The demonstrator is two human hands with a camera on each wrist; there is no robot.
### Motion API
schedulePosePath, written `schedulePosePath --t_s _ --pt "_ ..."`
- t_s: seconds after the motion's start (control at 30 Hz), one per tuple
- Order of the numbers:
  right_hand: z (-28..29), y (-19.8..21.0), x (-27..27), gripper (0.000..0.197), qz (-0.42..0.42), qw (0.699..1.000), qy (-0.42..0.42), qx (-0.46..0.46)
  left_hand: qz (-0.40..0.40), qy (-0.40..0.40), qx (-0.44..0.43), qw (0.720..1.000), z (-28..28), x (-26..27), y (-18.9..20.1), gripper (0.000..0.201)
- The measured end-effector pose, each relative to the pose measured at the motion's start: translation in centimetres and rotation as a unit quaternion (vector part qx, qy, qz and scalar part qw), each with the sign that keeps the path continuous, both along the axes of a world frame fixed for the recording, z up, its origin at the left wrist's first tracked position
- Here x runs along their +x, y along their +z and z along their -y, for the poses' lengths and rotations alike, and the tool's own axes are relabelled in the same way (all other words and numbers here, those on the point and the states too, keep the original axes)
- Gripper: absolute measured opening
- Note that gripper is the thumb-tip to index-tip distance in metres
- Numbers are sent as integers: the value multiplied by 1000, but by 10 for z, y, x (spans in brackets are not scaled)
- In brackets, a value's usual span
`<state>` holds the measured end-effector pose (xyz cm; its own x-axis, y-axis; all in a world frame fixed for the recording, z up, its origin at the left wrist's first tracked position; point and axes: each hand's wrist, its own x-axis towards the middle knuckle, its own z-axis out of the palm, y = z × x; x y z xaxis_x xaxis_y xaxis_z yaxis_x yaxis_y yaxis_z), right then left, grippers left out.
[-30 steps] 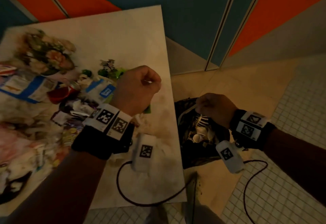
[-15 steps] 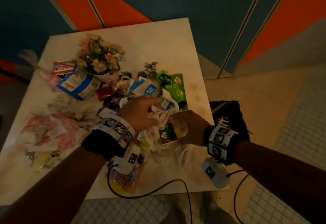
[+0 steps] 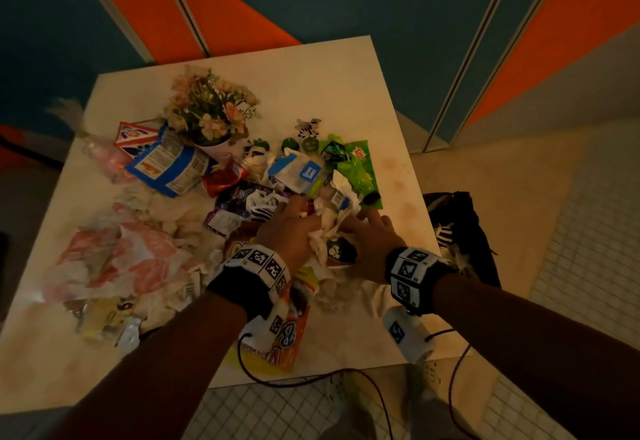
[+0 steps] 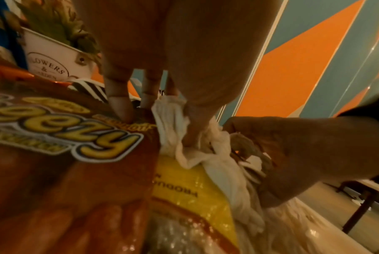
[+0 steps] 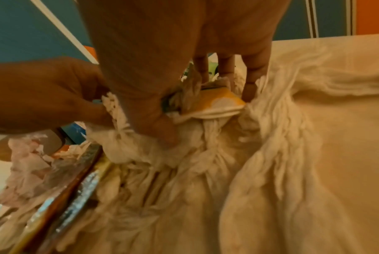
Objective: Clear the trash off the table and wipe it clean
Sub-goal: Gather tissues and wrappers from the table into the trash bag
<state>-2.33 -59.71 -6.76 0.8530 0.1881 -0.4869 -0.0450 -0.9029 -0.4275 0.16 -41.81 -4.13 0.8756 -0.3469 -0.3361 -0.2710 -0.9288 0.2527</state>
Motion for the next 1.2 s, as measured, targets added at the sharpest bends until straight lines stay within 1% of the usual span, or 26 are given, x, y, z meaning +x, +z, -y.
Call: schedulePosePath --t_s 0.13,0.2,0.27,0.33,0.37,0.43,0.5,0.53,0.6,0.7,0.73,0.8,0.83,0.87,0.9,0.93,1.0,1.07,1.1,1.13,1.17,1.2 --pt "-3 -3 0 75 21 1000 8 -17 34 24 -75 996 -1 1 -1 32" --pt "-8 -3 0 70 22 1000 -1 -23 44 46 -129 990 -1 0 2 28" --pt "-13 -1 4 63 15 999 -1 -39 56 95 -176 978 -2 -2 8 19" --pt "-14 2 10 58 12 999 -11 -36 73 153 -196 966 -4 -1 14 13" --pt "-13 4 13 54 10 999 -28 -19 78 187 -209 957 -6 1 17 11" --pt "-9 9 18 38 16 996 -78 44 93 243 -242 935 -11 4 23 11" --pt "0 14 21 17 36 984 -135 112 101 286 -269 914 -15 8 32 15" --pt "4 17 22 12 45 978 -155 133 104 303 -282 904 -17 11 37 16" --pt "14 28 23 15 62 968 -183 162 111 325 -298 891 -21 20 45 16" --pt "27 49 28 27 98 954 -196 203 125 347 -332 868 -21 28 62 16" --pt "30 55 30 29 108 951 -193 217 136 350 -340 862 -19 31 69 18" --pt "33 68 34 30 129 947 -180 233 165 350 -359 849 -15 36 82 31" --pt "35 73 37 29 135 946 -177 234 176 350 -375 840 -14 40 87 34" --pt "36 77 40 27 137 947 -177 230 184 346 -386 835 -12 44 91 33" --pt "36 82 42 24 138 947 -174 230 189 337 -384 839 -11 47 91 30" --pt "37 83 43 23 139 946 -172 238 188 319 -376 849 -9 50 92 30" --pt "37 83 44 20 144 944 -165 245 177 283 -368 868 -3 51 90 34" --pt "37 77 44 11 138 945 -160 248 185 264 -364 874 3 51 89 36" --pt "35 78 42 7 134 944 -162 254 193 256 -352 880 6 50 88 32" --pt "33 76 42 5 126 941 -172 261 197 249 -331 889 8 48 87 23" --pt "30 77 42 7 126 938 -174 271 197 247 -309 897 11 46 85 15" --pt "28 80 39 7 122 934 -178 284 197 250 -290 903 13 44 85 11"
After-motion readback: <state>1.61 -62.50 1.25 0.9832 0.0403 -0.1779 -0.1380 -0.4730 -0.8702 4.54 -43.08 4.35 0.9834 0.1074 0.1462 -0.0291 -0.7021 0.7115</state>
